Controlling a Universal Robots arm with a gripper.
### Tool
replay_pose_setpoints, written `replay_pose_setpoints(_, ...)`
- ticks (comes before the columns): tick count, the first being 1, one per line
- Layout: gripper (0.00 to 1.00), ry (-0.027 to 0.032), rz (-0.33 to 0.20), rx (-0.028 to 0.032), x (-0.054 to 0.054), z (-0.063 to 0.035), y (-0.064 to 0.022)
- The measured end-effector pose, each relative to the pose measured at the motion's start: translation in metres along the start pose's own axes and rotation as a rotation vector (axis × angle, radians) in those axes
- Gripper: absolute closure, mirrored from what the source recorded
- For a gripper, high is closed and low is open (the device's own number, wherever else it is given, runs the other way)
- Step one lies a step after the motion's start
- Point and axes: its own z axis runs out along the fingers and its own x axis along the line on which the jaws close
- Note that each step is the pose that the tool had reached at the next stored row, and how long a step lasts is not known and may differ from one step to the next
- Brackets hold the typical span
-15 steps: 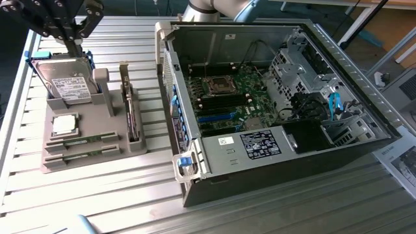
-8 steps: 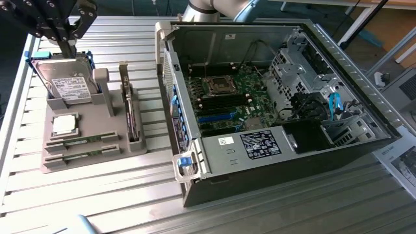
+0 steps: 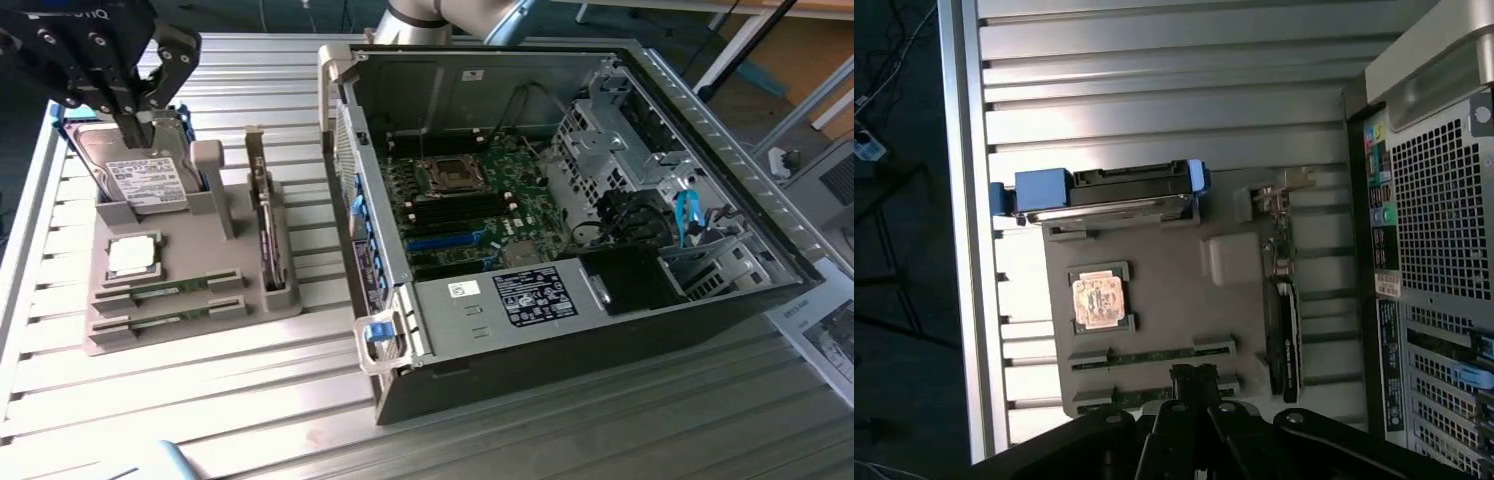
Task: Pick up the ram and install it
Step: 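Reach for the ram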
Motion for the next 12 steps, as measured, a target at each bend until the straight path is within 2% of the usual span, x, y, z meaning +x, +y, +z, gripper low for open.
replay_pose_setpoints(4, 0.9, -0.0001, 0.0, 0.0, -0.001, -0.0007, -0.0176)
replay_pose_setpoints(5, 0.9, 0.0, 0.0, 0.0002, -0.002, -0.0011, -0.0268)
replay_pose_setpoints(9, 0.9, -0.0001, 0.0, 0.0024, -0.004, -0.0019, -0.0477)
replay_pose_setpoints(12, 0.9, -0.0004, 0.0, 0.0049, -0.004, -0.0022, -0.0577)
